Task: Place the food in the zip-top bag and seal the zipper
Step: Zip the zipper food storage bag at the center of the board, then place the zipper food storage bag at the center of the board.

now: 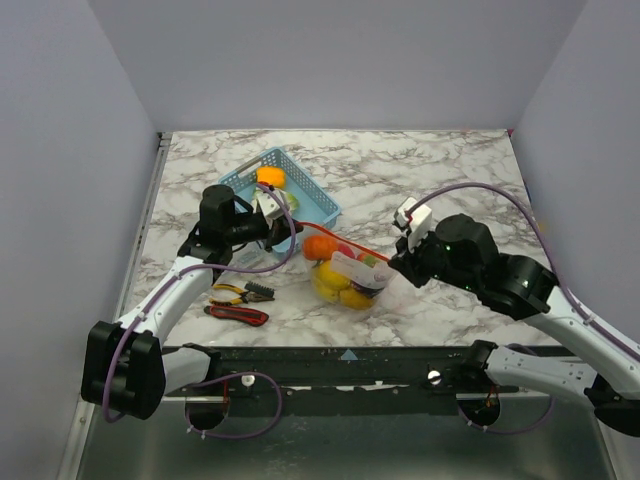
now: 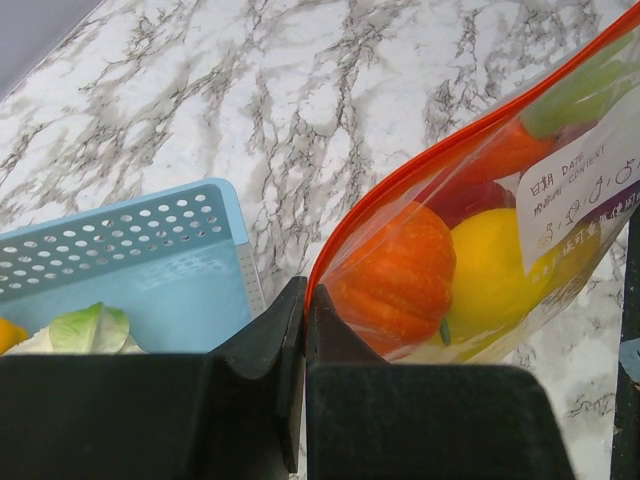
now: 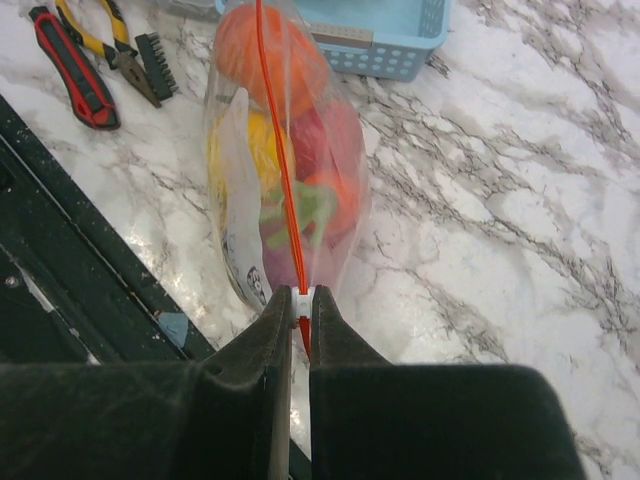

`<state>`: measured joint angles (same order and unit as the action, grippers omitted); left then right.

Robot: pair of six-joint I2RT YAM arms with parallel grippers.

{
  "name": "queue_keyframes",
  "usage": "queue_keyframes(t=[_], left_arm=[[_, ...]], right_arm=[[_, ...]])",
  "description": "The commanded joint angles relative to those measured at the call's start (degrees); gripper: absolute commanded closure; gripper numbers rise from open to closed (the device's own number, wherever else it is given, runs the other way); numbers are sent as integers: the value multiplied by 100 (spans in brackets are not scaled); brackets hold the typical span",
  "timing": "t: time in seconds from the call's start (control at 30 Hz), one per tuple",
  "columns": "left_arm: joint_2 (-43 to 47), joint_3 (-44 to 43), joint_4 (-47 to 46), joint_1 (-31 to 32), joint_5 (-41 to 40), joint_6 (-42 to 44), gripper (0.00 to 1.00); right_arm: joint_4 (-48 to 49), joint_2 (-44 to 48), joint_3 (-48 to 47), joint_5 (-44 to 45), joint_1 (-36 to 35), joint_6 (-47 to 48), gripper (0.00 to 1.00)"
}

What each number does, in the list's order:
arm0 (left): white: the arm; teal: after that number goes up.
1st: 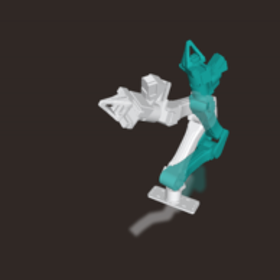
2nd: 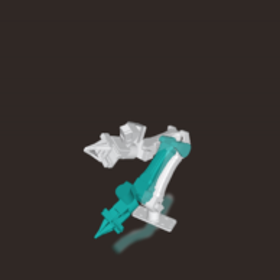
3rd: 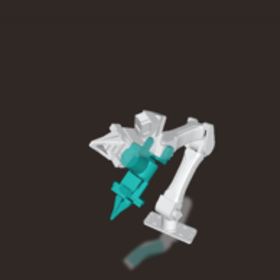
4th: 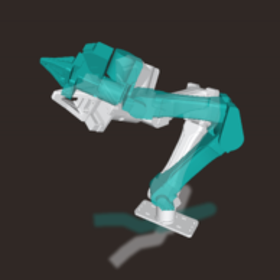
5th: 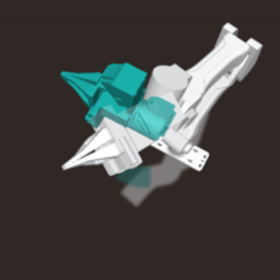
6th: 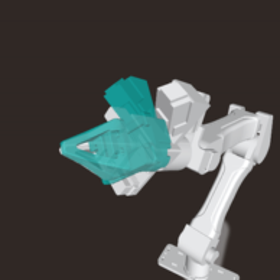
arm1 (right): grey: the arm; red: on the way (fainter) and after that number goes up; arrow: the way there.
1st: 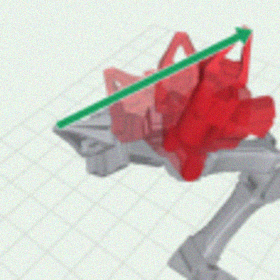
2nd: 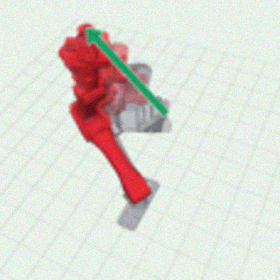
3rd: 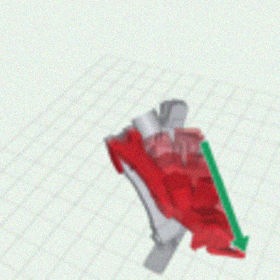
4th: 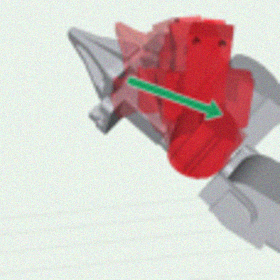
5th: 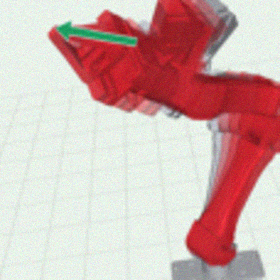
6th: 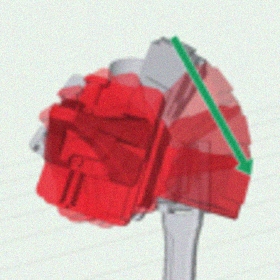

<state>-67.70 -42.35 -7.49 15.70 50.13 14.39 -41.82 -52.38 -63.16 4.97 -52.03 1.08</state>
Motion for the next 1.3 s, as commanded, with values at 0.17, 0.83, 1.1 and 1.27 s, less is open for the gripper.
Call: queue_keyframes(t=[0.17, 0.83, 1.1, 1.27], left_arm=[[48, -132, 164, -111, -50, 195, 100], [187, -186, 500, 91, 914, 333, 100], [221, -283, 667, 187, 713, 363, 100], [266, -346, 679, 213, 582, 285, 92]], right_arm=[[-536, 560, 137, 336, -11, -404, 98], [638, -1802, -953, -558, -14, -627, 38], [1051, -2496, -1093, -909, -11, -1289, 57], [1042, -2584, -1071, -133, -12, -1677, 99]])
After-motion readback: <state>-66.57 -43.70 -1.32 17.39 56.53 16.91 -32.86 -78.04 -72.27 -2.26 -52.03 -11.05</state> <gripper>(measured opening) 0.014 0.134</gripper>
